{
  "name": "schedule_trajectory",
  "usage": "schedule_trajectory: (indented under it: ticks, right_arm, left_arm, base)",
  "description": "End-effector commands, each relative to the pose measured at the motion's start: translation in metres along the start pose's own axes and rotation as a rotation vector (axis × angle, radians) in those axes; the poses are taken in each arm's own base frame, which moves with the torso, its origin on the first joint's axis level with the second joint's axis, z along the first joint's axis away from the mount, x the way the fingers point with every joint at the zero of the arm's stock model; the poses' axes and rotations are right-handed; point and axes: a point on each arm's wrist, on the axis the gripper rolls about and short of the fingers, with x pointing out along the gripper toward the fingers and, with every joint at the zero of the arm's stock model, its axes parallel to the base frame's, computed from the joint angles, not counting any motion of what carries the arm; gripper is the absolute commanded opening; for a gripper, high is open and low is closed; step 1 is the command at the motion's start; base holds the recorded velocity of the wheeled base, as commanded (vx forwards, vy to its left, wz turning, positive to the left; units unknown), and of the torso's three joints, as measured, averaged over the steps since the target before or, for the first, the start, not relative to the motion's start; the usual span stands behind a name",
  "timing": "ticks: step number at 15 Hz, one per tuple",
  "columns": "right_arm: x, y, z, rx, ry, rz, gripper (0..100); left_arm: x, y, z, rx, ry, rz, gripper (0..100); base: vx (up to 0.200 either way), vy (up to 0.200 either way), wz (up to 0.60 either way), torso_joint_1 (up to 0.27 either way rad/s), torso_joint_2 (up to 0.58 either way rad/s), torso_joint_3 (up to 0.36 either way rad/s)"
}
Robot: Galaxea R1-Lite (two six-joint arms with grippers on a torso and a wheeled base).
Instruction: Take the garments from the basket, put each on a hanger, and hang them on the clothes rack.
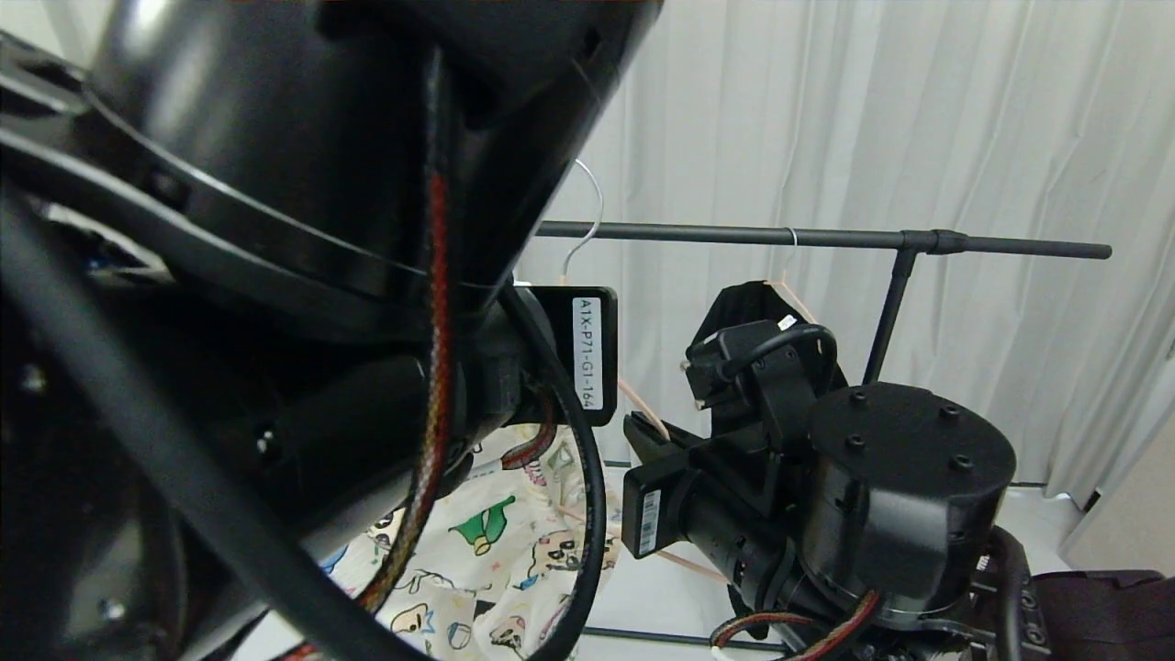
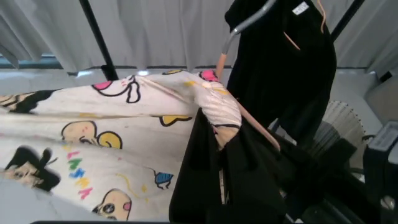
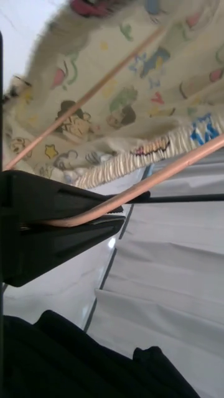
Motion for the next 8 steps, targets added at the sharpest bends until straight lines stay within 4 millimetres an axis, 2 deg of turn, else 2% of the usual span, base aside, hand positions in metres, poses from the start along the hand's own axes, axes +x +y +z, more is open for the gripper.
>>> schedule_trajectory:
  ticks: [1, 2, 3, 6, 8]
  right_arm:
    - [-0.001, -0.003, 0.004, 0.007, -0.010, -0.008, 0]
    - [-0.001, -0.006, 0.005, 0.009, -0.014, -0.015, 0]
    - [0.000, -0.007, 0.007, 0.011, -0.018, -0.020, 0]
    - [0.001, -0.018, 0.015, 0.022, -0.041, -0.051, 0]
    - [0.000, -0.026, 0.024, 0.031, -0.066, -0.075, 0]
  left_arm:
    - [-0.003, 0.003, -0.002, 0.002, 0.001, 0.000, 0]
    - [-0.002, 0.004, -0.003, 0.006, 0.005, 0.003, 0]
    - [-0.002, 0.004, -0.005, 0.010, 0.008, 0.003, 100]
    - [-0.003, 0.005, -0.004, 0.008, 0.006, 0.001, 100]
    - [-0.016, 0.002, -0.005, 0.012, -0.004, -0.044, 100]
  base:
    - [0.000, 0.000, 0.00, 0.000, 0.00, 0.000]
    - [0.000, 0.000, 0.00, 0.000, 0.00, 0.000]
    - [0.000, 0.000, 0.00, 0.000, 0.00, 0.000]
    - [0.000, 0.000, 0.00, 0.000, 0.00, 0.000]
    - [0.000, 0.000, 0.00, 0.000, 0.00, 0.000]
